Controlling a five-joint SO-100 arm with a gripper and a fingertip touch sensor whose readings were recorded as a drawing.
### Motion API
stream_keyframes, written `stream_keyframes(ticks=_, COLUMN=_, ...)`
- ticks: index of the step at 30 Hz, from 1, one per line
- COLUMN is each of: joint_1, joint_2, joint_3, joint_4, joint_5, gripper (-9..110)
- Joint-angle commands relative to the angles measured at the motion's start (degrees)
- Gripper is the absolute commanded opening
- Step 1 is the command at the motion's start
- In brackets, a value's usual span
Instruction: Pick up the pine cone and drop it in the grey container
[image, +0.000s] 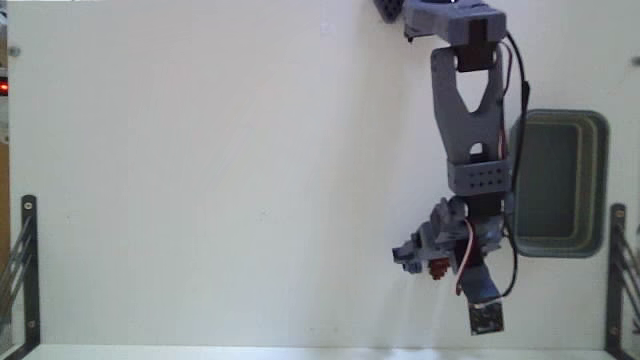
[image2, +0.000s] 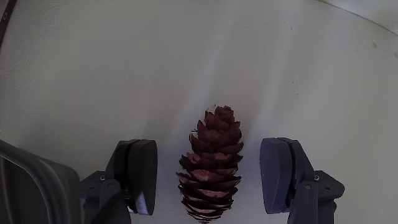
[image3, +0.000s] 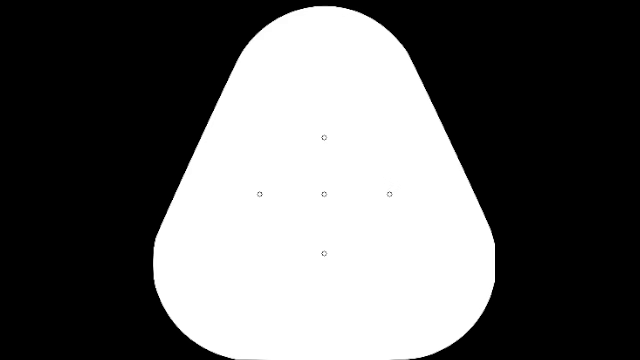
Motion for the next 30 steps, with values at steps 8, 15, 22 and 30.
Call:
stream_keyframes(ticks=8, joint_1=-0.9, joint_2=2.3, joint_3=-0.3, joint_4=-1.0, joint_5=0.2, gripper=110)
stream_keyframes(ticks=15, joint_1=-0.9, joint_2=2.3, joint_3=-0.3, joint_4=-1.0, joint_5=0.2, gripper=107)
stream_keyframes(ticks=22, joint_1=-0.9, joint_2=2.3, joint_3=-0.3, joint_4=-1.0, joint_5=0.2, gripper=105)
stream_keyframes(ticks=30, joint_1=-0.9, joint_2=2.3, joint_3=-0.3, joint_4=-1.0, joint_5=0.2, gripper=103)
